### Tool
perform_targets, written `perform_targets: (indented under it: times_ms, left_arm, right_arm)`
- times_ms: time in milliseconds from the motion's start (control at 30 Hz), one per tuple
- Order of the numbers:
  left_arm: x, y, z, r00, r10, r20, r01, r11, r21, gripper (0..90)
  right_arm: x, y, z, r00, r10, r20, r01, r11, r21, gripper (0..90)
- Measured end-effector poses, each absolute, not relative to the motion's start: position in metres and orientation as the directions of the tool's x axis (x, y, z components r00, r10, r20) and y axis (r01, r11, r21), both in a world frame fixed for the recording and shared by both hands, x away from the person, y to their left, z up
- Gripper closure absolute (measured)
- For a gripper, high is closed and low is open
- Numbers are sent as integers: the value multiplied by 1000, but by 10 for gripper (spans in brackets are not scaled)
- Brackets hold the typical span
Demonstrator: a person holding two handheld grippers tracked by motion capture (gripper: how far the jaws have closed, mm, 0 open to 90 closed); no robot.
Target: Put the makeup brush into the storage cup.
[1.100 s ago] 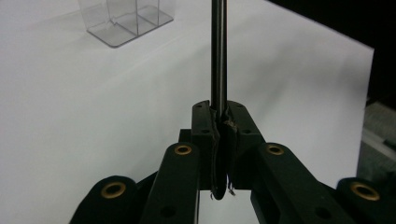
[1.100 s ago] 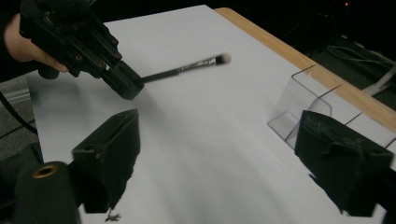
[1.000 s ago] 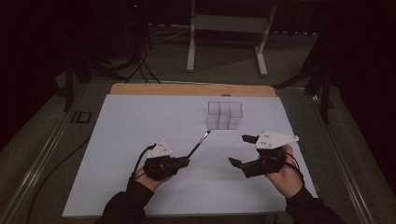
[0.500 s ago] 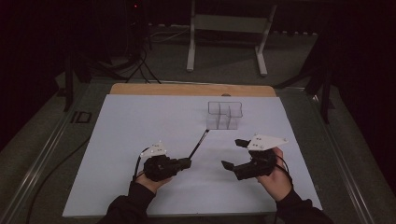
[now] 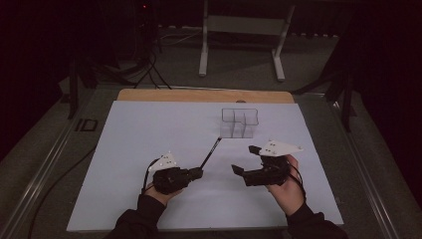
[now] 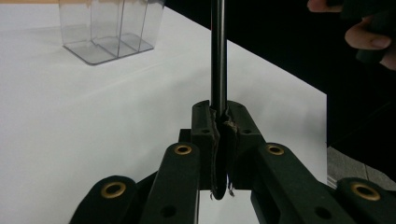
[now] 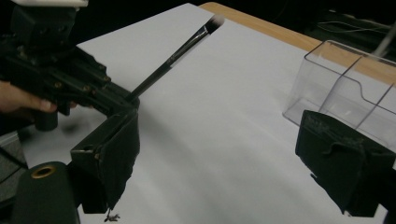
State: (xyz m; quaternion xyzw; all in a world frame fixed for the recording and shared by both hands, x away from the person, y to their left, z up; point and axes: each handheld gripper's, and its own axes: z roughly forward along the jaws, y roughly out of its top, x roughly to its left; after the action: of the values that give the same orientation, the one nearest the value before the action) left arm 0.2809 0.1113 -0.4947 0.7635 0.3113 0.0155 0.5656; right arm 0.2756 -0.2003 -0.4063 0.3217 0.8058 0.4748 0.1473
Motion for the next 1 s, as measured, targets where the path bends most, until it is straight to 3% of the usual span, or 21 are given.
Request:
perform_targets:
  times_ms: [367, 567, 767, 1000]
  left_arm:
    - [282, 111, -496, 800, 494, -341, 472, -167, 866, 848]
    - [281, 112, -495, 797, 498, -342, 469, -152, 870, 848]
    - [281, 111, -495, 795, 494, -352, 475, -147, 867, 848]
    - [281, 110, -494, 803, 485, -346, 469, -155, 870, 848]
  right_arm:
    - [272, -174, -395, -717, 694, 59, 379, 318, 869, 101]
    - [275, -167, -391, -697, 708, 113, 407, 261, 875, 104]
    - [279, -163, -390, -625, 752, 208, 468, 148, 871, 181]
    - [285, -160, -396, -582, 737, 344, 554, 49, 831, 294]
